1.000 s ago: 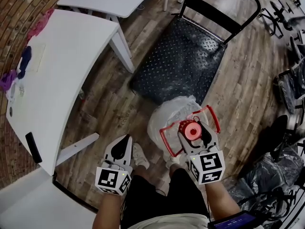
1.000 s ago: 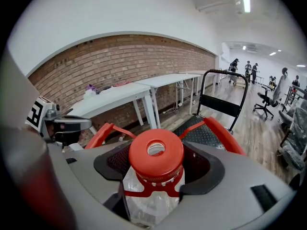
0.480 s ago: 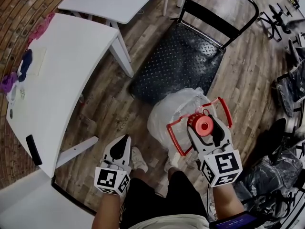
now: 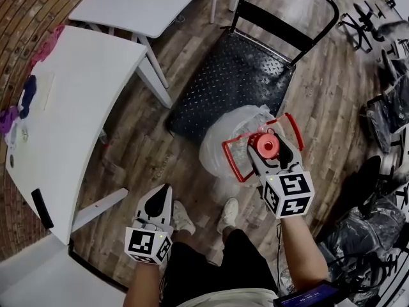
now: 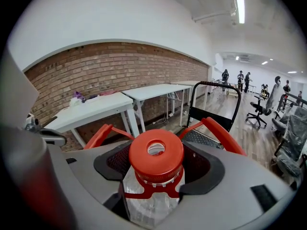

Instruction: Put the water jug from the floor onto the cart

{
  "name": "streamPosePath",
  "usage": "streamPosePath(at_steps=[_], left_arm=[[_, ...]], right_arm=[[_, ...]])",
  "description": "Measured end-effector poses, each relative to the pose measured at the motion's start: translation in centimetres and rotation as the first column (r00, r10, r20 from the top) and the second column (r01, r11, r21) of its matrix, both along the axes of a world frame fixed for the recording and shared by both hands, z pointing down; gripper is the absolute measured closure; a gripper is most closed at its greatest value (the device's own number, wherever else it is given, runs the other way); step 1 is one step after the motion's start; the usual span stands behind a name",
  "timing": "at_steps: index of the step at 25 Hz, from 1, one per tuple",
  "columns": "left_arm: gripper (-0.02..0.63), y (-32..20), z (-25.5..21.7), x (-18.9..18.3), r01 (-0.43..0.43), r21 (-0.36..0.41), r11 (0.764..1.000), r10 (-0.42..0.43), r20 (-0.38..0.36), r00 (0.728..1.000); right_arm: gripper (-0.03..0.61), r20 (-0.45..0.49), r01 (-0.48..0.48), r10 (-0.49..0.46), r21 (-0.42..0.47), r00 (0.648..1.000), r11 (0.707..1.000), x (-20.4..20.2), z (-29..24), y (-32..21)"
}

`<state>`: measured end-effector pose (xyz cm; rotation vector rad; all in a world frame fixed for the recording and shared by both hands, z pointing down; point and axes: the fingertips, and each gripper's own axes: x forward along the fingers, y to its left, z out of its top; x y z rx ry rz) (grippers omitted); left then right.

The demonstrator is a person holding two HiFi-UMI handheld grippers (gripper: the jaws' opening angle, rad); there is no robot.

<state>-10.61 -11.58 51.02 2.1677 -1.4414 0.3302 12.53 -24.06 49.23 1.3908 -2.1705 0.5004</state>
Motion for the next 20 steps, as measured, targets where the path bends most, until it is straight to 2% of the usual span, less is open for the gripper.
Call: streamPosePath(at_steps=[20], left_arm=[[0.615,1.6,1.4,0.5,0.01,-0.043,0.999,-0.009,0.02,1.0]], right_arm=[[0.264,-0.084,-0.056,0.054,-0.019,0.995,0.998,4.3,8.4,-6.9]])
